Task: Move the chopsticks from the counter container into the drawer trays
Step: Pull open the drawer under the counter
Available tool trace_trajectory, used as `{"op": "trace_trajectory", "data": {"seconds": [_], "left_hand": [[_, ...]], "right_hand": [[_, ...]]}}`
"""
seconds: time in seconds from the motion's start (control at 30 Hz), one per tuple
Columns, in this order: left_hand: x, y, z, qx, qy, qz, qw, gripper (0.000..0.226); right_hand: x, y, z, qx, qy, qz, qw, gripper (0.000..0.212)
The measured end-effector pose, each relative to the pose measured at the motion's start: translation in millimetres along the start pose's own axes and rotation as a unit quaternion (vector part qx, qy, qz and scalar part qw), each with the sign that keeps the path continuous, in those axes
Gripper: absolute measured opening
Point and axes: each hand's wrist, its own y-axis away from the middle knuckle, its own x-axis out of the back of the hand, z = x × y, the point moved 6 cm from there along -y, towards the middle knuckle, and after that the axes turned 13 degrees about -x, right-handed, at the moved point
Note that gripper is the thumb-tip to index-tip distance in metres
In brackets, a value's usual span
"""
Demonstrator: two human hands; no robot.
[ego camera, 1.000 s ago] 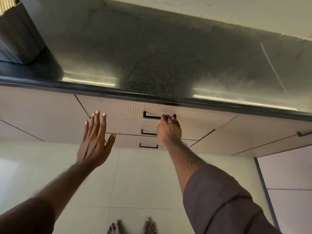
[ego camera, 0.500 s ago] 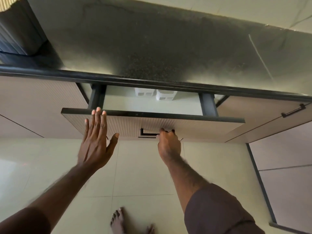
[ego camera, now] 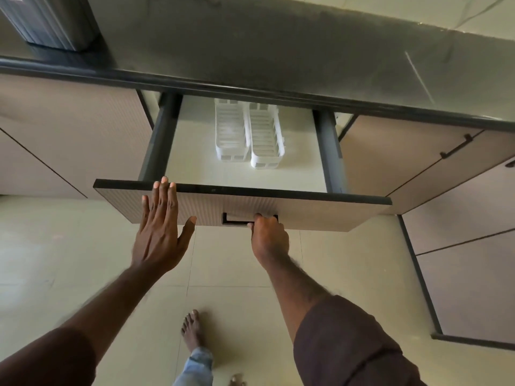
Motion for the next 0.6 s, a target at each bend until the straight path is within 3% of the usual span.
{"op": "trace_trajectory", "data": {"seconds": [0.3, 0.6], "left_hand": [[9.0, 70.6, 35.2, -0.008, -0.003, -0.032, 0.999, 0.076], [16.4, 90.2, 42.5, -0.024, -0.026, -0.067, 0.997, 0.077]], "right_hand": [[-8.8, 90.3, 30.0, 0.012, 0.017, -0.039, 0.999, 0.026], [-2.6, 114.9, 33.6, -0.008, 0.027, -0.055, 0.998, 0.026]]}}
